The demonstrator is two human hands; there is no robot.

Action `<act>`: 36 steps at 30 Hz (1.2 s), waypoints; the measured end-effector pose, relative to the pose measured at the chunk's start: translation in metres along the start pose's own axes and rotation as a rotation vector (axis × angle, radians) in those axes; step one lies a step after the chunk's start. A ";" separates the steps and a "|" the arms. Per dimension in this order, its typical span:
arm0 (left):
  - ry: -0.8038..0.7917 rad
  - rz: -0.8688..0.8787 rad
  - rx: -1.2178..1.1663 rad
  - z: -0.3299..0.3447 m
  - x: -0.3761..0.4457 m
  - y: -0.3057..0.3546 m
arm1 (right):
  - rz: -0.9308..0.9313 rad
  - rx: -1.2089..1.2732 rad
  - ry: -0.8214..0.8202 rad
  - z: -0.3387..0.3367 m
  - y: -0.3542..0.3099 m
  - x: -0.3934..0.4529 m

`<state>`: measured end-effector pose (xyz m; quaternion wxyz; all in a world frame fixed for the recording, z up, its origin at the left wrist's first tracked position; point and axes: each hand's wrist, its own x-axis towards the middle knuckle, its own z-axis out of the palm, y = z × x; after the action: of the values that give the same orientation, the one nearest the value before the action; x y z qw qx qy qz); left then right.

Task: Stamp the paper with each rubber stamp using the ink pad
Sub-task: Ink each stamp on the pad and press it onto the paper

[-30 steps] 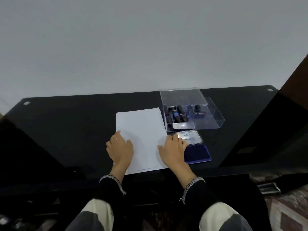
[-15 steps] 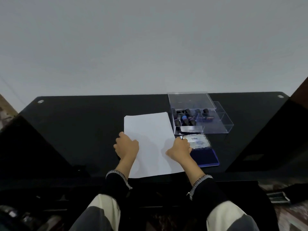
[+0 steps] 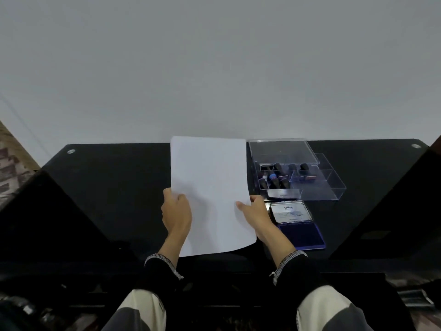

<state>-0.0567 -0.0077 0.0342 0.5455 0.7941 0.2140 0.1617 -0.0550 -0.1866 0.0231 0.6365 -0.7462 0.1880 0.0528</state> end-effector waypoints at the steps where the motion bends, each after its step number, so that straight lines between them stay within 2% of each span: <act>1: 0.006 0.031 -0.045 -0.003 0.003 0.003 | -0.008 0.031 -0.027 0.002 -0.003 0.001; 4: -0.011 0.149 -0.175 -0.011 0.014 0.017 | -0.177 0.065 -0.046 0.006 -0.021 0.001; 8: 0.015 0.327 -0.249 -0.010 0.022 0.039 | -0.419 0.102 0.070 0.010 -0.042 0.003; 12: 0.035 0.366 -0.269 0.003 0.016 0.036 | -0.482 0.059 0.116 0.012 -0.040 -0.002; 15: -0.022 0.288 -0.197 0.014 0.006 0.016 | -0.422 -0.021 0.102 0.013 -0.021 -0.006; 19: 0.023 0.268 -0.081 0.014 0.005 0.013 | -0.331 -0.149 0.178 0.007 -0.020 -0.004; 21: 0.024 0.203 0.044 0.011 0.011 0.015 | -0.281 -0.243 0.213 0.002 -0.025 -0.004; 26: -0.164 0.013 0.250 0.005 0.011 -0.002 | -0.165 -0.627 0.128 -0.001 -0.015 -0.012; 28: -0.225 -0.007 0.333 0.004 0.005 -0.011 | -0.130 -0.766 0.121 -0.001 -0.007 -0.016; 32: -0.252 -0.019 0.474 0.008 -0.001 -0.017 | -0.053 -0.913 0.121 -0.002 0.001 -0.020; 36: -0.170 0.051 0.821 0.018 -0.005 -0.009 | -0.060 -1.028 0.188 -0.002 -0.001 -0.021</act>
<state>-0.0535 -0.0219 0.0193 0.1952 0.9611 0.1952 0.0103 -0.0740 -0.1836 0.0312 0.1698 -0.9688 0.1727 0.0526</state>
